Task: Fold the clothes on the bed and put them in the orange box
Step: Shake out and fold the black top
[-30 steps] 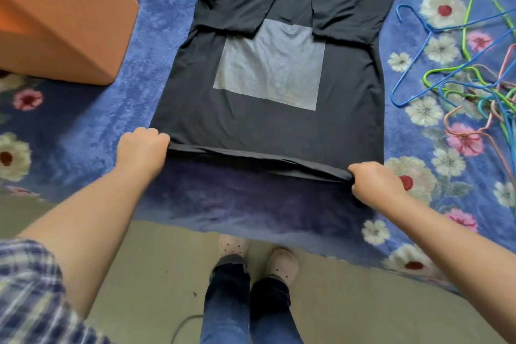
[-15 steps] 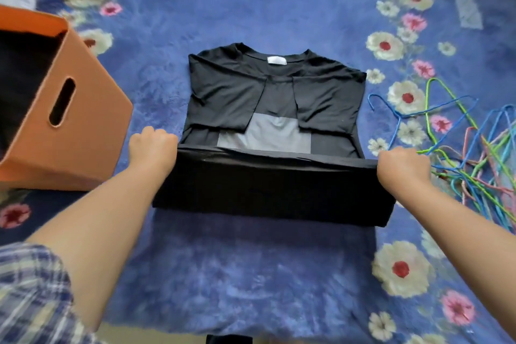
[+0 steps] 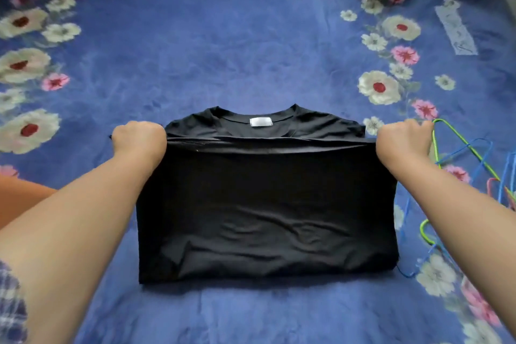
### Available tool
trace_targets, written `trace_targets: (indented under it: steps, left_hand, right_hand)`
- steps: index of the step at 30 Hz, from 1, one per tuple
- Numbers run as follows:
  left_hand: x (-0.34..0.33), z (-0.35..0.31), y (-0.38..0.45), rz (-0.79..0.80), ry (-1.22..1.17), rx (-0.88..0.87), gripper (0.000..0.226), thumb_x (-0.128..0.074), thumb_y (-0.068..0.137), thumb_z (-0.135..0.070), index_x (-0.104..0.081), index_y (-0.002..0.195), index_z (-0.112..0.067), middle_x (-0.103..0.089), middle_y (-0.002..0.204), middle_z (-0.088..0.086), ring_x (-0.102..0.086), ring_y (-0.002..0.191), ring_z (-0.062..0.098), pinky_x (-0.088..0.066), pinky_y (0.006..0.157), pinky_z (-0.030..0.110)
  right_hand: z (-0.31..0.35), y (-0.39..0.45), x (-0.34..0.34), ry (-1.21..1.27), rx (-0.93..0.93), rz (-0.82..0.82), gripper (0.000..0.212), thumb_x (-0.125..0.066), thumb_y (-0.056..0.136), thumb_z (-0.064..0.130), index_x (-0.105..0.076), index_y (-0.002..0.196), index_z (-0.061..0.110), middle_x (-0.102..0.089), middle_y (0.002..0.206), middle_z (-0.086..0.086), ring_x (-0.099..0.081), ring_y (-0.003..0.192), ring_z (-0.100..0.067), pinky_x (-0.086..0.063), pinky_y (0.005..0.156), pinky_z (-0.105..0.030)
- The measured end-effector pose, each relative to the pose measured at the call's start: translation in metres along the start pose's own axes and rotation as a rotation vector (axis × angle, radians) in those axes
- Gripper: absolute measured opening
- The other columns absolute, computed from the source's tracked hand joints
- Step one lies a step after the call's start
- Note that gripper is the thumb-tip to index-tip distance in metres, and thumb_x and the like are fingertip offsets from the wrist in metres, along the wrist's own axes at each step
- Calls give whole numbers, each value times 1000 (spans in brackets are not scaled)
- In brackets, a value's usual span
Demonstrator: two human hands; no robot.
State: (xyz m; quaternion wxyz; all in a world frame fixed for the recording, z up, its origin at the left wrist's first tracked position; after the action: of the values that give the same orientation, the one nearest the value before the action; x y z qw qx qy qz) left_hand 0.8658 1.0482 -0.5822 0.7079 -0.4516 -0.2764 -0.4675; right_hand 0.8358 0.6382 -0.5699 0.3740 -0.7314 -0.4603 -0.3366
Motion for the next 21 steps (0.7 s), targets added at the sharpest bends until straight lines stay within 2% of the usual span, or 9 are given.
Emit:
trace_targets:
  steps: [3, 6, 9, 13, 16, 18, 21]
  left_hand:
    - [12, -5, 39, 11, -11, 32, 23, -50, 78, 6, -59, 87, -13, -48, 76, 2, -44, 77, 22, -35, 64, 26]
    - [11, -14, 69, 46, 44, 43, 18, -51, 78, 6, -51, 74, -12, -46, 72, 0, -44, 78, 22, -35, 70, 27]
    - [7, -28, 97, 58, 114, 23, 21, -49, 81, 3, -43, 69, -14, -46, 81, 0, -41, 84, 21, -30, 73, 28]
    - [-7, -30, 124, 67, 134, 61, 17, -48, 82, 0, -53, 85, -16, -59, 98, 2, -50, 93, 22, -35, 77, 26]
    - [-16, -36, 140, 62, 85, 84, 21, -47, 84, -4, -59, 95, -18, -61, 106, 1, -53, 104, 21, -34, 83, 27]
    - [-24, -35, 147, 27, 32, 127, 24, -46, 86, -6, -60, 101, -17, -60, 110, 3, -50, 109, 23, -34, 87, 28]
    - [-30, -30, 155, -130, -125, 189, 26, -46, 86, -3, -58, 108, -7, -59, 113, 15, -48, 111, 31, -32, 89, 32]
  right_hand:
    - [6, 43, 3, 18, -19, -7, 24, -48, 83, 0, -63, 99, 11, -63, 106, -9, -48, 111, -27, -29, 97, -31]
    - [15, 79, 0, 25, -16, -19, 27, -47, 84, 1, -65, 102, 12, -64, 107, -8, -51, 110, -28, -30, 96, -31]
    - [22, 108, -9, 34, -21, -4, 27, -46, 86, 2, -66, 102, 13, -64, 109, -8, -49, 112, -27, -30, 96, -30]
    - [36, 131, -19, 6, -10, 1, 27, -47, 86, 5, -65, 105, 16, -63, 111, -4, -46, 116, -25, -28, 98, -29]
    - [51, 146, -31, 20, -16, 36, 29, -47, 86, 6, -63, 107, 17, -63, 112, -4, -48, 114, -24, -27, 99, -30]
    - [57, 152, -40, 125, -68, 43, 31, -44, 88, 6, -60, 114, 13, -60, 119, -8, -48, 116, -27, -29, 99, -32]
    - [50, 153, -60, 458, -261, 143, 37, -39, 91, 4, -48, 127, 5, -49, 131, -18, -43, 124, -35, -35, 98, -39]
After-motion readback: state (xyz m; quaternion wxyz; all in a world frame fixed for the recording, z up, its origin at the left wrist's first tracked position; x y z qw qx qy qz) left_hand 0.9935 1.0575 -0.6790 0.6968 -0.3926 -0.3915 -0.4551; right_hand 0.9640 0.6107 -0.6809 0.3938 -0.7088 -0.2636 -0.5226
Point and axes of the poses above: each hand's wrist, its own y-axis towards the middle knuckle, its own x-axis out of the back of the hand, z = x × y, the point moved 6 cm from there along y, towards the middle knuckle
